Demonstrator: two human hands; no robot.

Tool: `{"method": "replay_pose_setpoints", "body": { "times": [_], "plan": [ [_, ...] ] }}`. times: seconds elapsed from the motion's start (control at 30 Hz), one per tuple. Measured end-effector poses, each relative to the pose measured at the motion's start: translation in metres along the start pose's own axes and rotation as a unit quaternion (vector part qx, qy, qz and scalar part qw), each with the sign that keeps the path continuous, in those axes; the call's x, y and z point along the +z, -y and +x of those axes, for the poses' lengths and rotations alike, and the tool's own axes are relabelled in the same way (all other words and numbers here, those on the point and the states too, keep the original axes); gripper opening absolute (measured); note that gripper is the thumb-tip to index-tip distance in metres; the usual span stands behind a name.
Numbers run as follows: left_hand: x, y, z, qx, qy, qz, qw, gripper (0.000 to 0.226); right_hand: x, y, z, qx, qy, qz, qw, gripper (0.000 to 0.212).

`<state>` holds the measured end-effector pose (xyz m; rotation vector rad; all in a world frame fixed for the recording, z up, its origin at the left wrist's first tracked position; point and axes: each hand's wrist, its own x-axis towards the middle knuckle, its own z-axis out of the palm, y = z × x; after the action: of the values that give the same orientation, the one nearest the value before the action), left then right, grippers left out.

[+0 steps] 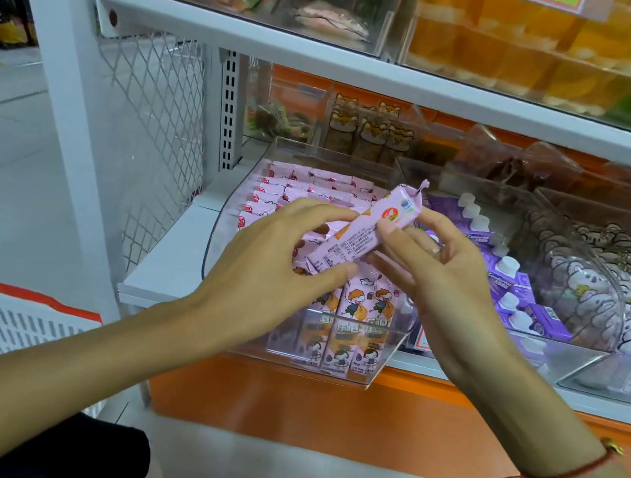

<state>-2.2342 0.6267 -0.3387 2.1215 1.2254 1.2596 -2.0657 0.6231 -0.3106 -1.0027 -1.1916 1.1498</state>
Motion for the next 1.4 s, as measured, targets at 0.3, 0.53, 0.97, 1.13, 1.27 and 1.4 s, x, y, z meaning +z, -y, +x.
{"method": "replay_pose_setpoints", "body": {
  "times": [0.3,0.53,0.97,1.13,1.27,1.4],
  "plan": [
    [-0.007,-0.002,0.007,-0.049,0.028,-0.111,0.992,0.038,-0.004,0.006,-0.001,-0.029,0.016,-0.073,0.997,0.028],
    [-0.012,-0.009,0.014,-0.296,0.136,-0.356,0.876,0.021,-0.007,0.004,0.003,0.042,0.001,-0.085,0.996,0.034],
    [-0.011,-0.008,0.012,-0.137,0.083,-0.232,0.959,0.035,-0.002,0.001,-0.004,-0.103,0.066,-0.181,0.976,0.056],
    [-0.01,-0.008,0.012,-0.086,0.072,-0.233,0.966,0.041,0.009,-0.001,-0.011,-0.198,0.054,-0.185,0.961,0.057],
    [-0.006,-0.005,0.013,-0.164,0.129,-0.349,0.914,0.041,0.012,0.001,-0.01,-0.217,0.027,-0.177,0.96,0.047],
    [-0.009,0.001,0.014,-0.185,0.163,-0.397,0.884,0.04,0.012,0.002,-0.01,-0.201,0.017,-0.161,0.966,0.037]
  ]
}}
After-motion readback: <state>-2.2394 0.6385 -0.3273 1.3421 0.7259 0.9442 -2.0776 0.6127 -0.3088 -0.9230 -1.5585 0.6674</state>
